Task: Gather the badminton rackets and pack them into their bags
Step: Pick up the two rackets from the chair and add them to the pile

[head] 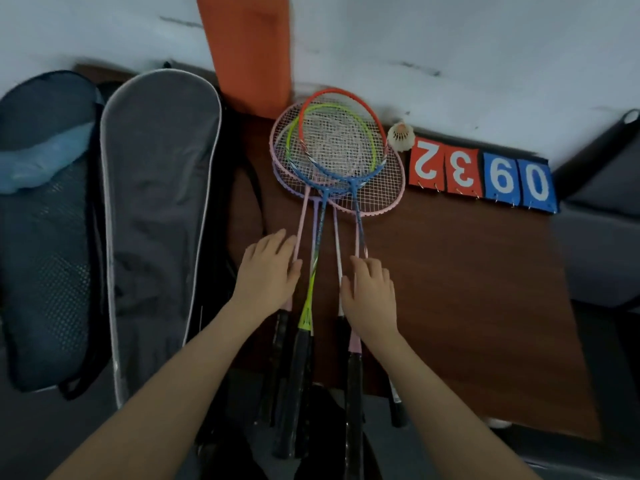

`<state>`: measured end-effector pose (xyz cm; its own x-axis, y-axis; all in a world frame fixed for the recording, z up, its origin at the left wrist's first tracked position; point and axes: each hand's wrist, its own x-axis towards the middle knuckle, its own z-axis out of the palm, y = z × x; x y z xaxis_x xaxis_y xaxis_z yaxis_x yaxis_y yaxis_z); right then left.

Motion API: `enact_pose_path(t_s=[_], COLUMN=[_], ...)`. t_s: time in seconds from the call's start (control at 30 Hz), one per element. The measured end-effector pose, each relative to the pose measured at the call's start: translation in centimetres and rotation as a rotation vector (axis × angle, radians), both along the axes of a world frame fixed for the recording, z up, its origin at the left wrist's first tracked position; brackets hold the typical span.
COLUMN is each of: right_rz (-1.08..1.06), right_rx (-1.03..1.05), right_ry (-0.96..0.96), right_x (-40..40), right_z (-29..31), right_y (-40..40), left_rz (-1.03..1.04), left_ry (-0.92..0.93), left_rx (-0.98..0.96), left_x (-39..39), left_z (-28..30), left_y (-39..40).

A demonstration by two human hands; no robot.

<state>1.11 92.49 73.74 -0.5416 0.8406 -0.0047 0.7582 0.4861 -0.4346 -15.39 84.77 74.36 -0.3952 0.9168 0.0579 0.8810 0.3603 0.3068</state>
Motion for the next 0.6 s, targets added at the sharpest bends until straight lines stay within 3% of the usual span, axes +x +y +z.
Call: enact_pose_path(t_s=[0.33,0.6], right_rz=[0.226,0.450], right_rx=[0.107,0.072], right_ry=[0.170,0.212], right_x=[-13.1,-27.0], right_z=[4.0,5.7], right_y=[-11.7,-27.0], left_rz=[0.136,0.339], left_ry=[0.053,0.105], left_rx=[0.209,0.173], left_x=[-11.3,-22.7], left_z=[4.1,6.4], left_y=[-15.7,-34.0])
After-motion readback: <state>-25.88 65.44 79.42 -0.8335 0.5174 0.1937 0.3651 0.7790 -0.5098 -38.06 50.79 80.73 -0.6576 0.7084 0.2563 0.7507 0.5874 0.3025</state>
